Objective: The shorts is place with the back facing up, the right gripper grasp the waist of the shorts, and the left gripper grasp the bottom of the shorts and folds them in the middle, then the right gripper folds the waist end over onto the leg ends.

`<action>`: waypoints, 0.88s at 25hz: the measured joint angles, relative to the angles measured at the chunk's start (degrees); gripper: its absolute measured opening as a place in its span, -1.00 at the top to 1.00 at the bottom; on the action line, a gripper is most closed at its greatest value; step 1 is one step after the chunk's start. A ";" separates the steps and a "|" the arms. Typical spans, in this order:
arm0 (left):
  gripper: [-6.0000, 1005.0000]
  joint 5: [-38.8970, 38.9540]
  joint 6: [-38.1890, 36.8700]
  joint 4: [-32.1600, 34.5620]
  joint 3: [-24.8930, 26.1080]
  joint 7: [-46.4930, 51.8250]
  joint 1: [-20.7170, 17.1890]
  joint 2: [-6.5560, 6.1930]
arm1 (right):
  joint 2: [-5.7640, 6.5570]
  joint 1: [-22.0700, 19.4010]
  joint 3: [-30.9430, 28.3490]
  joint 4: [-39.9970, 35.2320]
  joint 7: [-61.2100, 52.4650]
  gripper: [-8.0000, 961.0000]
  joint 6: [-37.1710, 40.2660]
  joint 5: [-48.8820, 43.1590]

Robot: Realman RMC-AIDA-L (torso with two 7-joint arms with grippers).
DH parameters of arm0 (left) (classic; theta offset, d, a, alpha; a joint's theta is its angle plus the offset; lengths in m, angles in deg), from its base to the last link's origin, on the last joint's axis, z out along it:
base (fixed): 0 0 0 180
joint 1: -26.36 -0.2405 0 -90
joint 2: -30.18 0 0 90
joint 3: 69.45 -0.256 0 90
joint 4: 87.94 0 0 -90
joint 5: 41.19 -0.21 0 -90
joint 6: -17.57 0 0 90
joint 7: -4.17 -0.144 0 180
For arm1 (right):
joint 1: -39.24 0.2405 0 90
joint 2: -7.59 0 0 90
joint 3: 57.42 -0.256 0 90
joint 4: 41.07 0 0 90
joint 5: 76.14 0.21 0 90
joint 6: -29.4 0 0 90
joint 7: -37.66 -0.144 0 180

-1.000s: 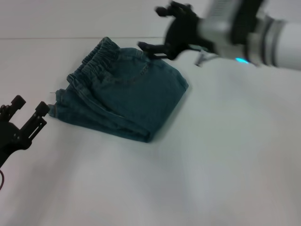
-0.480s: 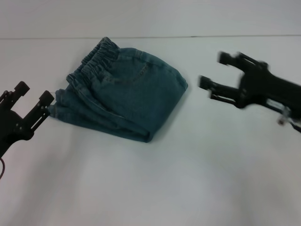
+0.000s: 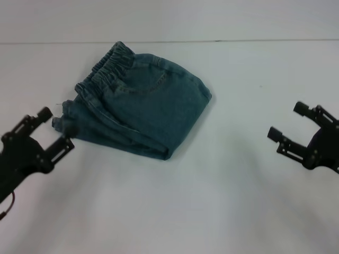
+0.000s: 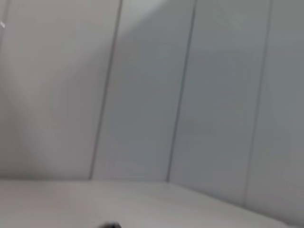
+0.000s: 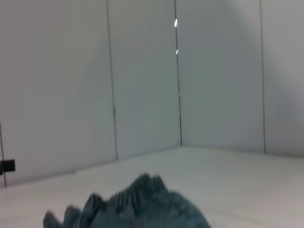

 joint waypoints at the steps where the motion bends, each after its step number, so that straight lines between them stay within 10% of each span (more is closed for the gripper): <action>1: -0.48 -1.41 0.42 0.51 -0.01 0.77 0.06 -0.01 | 0.03 -0.04 -0.41 -0.13 -0.17 -0.91 -0.38 -1.24; 22: -0.49 -10.87 4.44 2.09 -0.15 5.05 0.55 -0.14 | 0.38 -0.27 -3.28 -1.98 -2.01 -0.91 -1.21 -9.24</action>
